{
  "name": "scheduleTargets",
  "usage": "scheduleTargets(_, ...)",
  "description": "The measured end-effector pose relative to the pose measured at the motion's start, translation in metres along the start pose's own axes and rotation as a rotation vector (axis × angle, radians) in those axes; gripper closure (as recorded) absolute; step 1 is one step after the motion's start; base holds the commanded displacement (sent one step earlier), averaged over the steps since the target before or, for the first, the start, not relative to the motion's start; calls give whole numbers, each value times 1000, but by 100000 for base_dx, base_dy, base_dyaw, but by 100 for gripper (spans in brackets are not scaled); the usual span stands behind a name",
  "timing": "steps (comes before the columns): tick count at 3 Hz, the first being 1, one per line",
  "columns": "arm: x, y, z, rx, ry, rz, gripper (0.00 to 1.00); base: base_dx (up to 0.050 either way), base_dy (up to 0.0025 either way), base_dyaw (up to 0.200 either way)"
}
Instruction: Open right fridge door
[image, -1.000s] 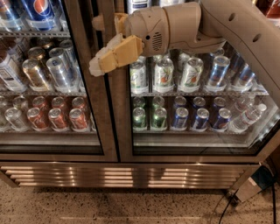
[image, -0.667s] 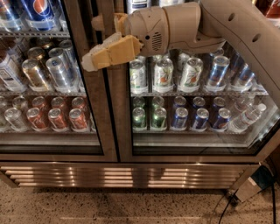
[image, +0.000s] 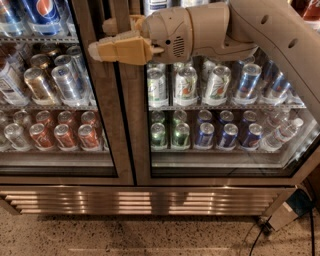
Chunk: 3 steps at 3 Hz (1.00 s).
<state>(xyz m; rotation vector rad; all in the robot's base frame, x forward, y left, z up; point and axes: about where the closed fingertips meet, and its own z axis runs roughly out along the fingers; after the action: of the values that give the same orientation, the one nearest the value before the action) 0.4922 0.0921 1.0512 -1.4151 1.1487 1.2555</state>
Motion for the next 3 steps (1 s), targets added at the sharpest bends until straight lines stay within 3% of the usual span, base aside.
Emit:
scheduleTargets(1, 0, 0, 0, 0, 0, 0, 88, 0, 0, 0)
scheduleTargets(2, 0, 0, 0, 0, 0, 0, 100, -4948, -5, 35)
scheduleTargets(3, 0, 0, 0, 0, 0, 0, 100, -4997, -3, 18)
